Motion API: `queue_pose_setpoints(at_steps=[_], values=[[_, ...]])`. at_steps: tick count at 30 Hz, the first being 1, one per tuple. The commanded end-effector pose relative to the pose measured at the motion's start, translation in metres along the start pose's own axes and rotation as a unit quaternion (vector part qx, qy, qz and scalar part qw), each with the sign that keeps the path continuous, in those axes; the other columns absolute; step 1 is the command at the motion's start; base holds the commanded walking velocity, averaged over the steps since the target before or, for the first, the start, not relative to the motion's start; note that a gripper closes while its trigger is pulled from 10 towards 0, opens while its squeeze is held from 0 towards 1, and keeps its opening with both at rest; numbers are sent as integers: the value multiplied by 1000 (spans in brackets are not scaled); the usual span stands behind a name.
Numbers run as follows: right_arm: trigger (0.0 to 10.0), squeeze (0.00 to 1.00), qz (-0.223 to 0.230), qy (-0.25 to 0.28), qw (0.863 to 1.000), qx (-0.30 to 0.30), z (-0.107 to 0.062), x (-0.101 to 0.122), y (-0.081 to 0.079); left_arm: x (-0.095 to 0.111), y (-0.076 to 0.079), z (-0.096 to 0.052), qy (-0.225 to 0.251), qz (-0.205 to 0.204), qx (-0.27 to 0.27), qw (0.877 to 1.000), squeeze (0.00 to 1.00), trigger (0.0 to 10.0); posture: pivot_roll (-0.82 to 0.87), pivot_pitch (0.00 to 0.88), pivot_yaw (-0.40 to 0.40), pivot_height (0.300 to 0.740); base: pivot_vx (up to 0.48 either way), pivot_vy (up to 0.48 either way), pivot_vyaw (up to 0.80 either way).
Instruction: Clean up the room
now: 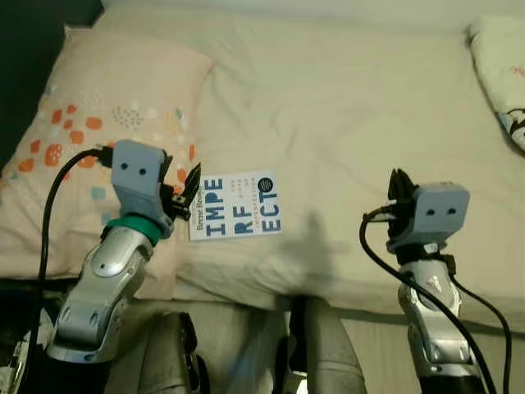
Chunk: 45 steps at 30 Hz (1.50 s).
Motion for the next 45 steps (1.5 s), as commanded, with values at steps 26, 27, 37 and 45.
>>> queue_pose_setpoints(at_steps=[26,27,37,45], values=[[10000,0,-18,-13,1000,-7,7,-4,3,-20,8,8,-6,-4,16,1000,0,10000,-75,102,-29,740,0,0,0],[10000,0,-16,-13,1000,-6,7,-4,2,-21,8,8,-6,-4,16,1000,0,10000,-74,102,-28,740,0,0,0],[10000,0,-11,-16,1000,-4,7,-6,-1,-20,8,8,-2,-2,17,1000,0,10000,-70,98,-25,740,0,0,0],[10000,0,-9,-20,1000,-4,6,-8,-2,-19,11,8,0,2,12,1000,0,10000,-69,101,-21,740,-228,0,0]])
Point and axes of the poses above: a point about 5 cm out from each wrist's last joint towards the gripper, its own z axis pointing out of the wrist towards the gripper, its own x axis along the axis of the wrist's last joint, y = z × x, the point moved 6 cm from there along z, pointing out of the wrist towards the gripper, and after that the axes turned 10 degrees about -z, right-handed, at the moved point
